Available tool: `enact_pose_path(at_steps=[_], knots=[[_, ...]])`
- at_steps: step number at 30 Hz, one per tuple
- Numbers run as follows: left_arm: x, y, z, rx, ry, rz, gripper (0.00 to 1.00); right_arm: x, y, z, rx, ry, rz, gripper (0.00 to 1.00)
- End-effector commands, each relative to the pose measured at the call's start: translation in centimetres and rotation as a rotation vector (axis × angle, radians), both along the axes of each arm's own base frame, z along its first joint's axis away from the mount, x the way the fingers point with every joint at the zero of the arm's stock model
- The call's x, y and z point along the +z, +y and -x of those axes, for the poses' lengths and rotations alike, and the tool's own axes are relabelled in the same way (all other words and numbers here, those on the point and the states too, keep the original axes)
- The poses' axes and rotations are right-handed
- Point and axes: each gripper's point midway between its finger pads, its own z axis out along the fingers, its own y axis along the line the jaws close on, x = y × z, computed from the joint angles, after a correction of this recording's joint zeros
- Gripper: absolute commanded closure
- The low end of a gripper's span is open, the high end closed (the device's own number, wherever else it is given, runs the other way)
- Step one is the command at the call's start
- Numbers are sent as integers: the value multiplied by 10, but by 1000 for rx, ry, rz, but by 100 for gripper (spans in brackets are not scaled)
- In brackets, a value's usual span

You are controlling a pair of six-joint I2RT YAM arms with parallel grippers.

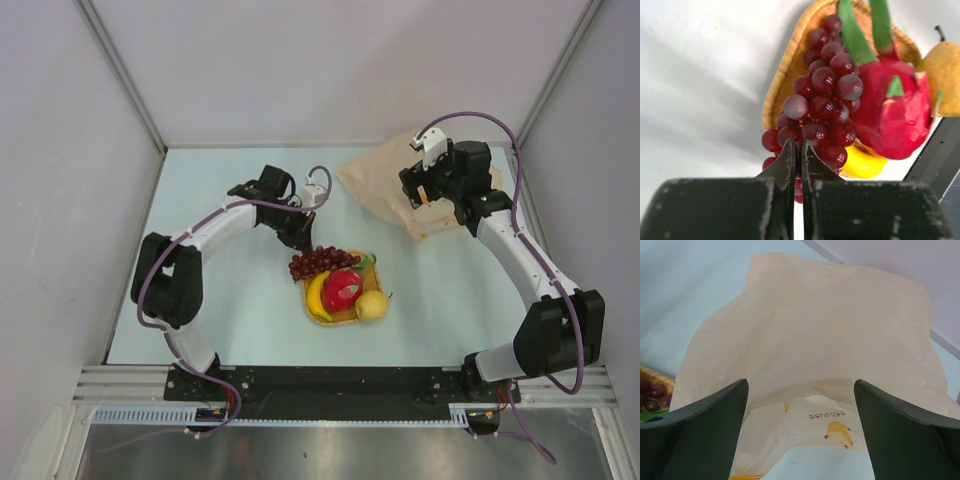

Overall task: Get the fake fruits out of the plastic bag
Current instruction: Adjust the fake fruit on the plate, then reset both arms

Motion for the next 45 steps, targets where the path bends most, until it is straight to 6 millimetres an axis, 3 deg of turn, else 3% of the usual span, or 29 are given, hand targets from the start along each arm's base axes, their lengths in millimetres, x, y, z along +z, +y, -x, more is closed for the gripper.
enact_pose_path(at_steps=[1, 3, 7, 10, 11, 16, 24, 25, 27, 32, 37, 38, 40, 41, 43, 45], knots=[[-18, 8, 3, 37, 59, -53, 95, 17, 1, -1, 0, -48, -34, 8], [-21, 10, 1, 48, 60, -70, 87, 16, 2, -1, 2, -48, -34, 8], [-23, 9, -1, 63, 74, -69, 82, 15, 4, -1, 5, -47, -34, 8], [-24, 8, -2, 68, 81, -71, 70, 15, 3, -2, 3, -45, -33, 7], [-25, 8, -2, 70, 86, -71, 62, 15, 3, -2, 4, -46, -31, 8], [-25, 11, -4, 95, 82, -89, 45, 13, 4, -2, 5, -43, -31, 8], [0, 15, -17, 133, 26, -87, 26, 14, 5, -3, 2, -49, -31, 7], [6, 16, -19, 139, 9, -83, 13, 15, 5, -4, -7, -50, -32, 7], [20, 18, -25, 148, -29, -79, 1, 22, 8, -1, -5, -65, -38, 4], [68, 25, -47, 176, -180, -77, 0, 29, 31, 23, 76, -49, -35, 0], [121, 36, -73, 257, -365, -62, 0, 56, 50, 48, 79, -75, -53, 0], [140, 42, -80, 307, -423, -35, 0, 58, 65, 57, 93, -61, -67, 0], [156, 57, -89, 387, -487, -50, 0, 57, 62, 65, 9, -37, -47, 0], [171, 65, -93, 439, -525, -35, 0, 58, 74, 74, -6, -21, -66, 0], [176, 80, -96, 508, -554, -42, 0, 53, 71, 83, -73, 16, -54, 0], [190, 96, -98, 569, -592, -9, 0, 54, 87, 99, -45, 61, -106, 0]])
